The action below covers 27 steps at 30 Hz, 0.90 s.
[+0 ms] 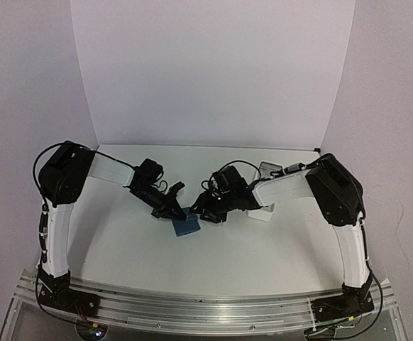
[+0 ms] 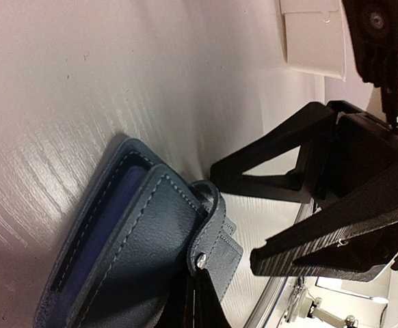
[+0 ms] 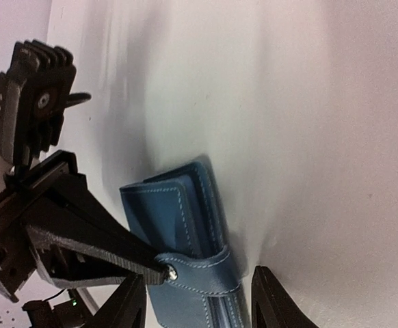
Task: Put the credit cards into the card holder
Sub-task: Place the card holder at the center of the board.
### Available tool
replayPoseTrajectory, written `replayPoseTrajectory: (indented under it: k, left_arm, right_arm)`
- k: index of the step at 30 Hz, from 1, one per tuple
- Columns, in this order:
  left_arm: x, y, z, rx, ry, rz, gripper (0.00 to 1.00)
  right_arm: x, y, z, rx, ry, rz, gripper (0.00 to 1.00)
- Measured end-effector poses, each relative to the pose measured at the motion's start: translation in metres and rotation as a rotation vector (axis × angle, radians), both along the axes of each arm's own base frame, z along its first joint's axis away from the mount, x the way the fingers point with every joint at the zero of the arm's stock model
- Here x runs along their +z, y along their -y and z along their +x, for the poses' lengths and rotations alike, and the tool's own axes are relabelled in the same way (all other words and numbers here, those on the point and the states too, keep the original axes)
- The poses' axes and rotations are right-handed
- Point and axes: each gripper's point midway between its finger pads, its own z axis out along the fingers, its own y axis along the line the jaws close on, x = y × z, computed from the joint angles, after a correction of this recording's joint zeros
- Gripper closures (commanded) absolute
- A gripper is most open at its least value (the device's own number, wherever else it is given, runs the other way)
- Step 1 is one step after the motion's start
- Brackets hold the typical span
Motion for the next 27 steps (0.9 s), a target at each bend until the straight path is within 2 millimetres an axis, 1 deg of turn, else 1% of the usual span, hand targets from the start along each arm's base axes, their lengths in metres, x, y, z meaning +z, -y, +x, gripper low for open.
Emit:
replayPoseTrajectory:
  k: [3,8,14,21,23,25,27]
  left_arm:
    - [0.0,-0.002,-0.003,0.0,-0.021,0.015,1.0]
    - [0.0,-0.002,-0.006,0.0,-0.048,0.029,1.0]
    - [0.003,-0.003,-0.008,0.009,-0.087,0.044,1.0]
    - [0.014,0.0,-0.004,0.018,-0.106,0.053,1.0]
    - [0.011,-0.002,-0.007,0.02,-0.122,0.062,1.0]
    - [0.004,-0.006,-0.015,0.026,-0.153,0.078,1.0]
    - [0.001,-0.009,-0.022,0.024,-0.183,0.075,1.0]
  right_arm:
    - [-0.001,0.007,0.009,-0.017,0.048,-0.088,0.52]
    - [-0.002,0.013,0.013,-0.013,0.093,-0.155,0.51]
    - [-0.002,0.013,0.01,0.025,0.108,-0.18,0.51]
    - [-0.003,0.01,0.004,0.075,0.131,-0.187,0.51]
    - [-0.002,0.008,0.002,0.091,0.132,-0.182,0.51]
    - [-0.002,0.008,0.001,0.103,0.133,-0.179,0.5]
    - [-0.002,0.006,-0.001,0.116,0.138,-0.179,0.5]
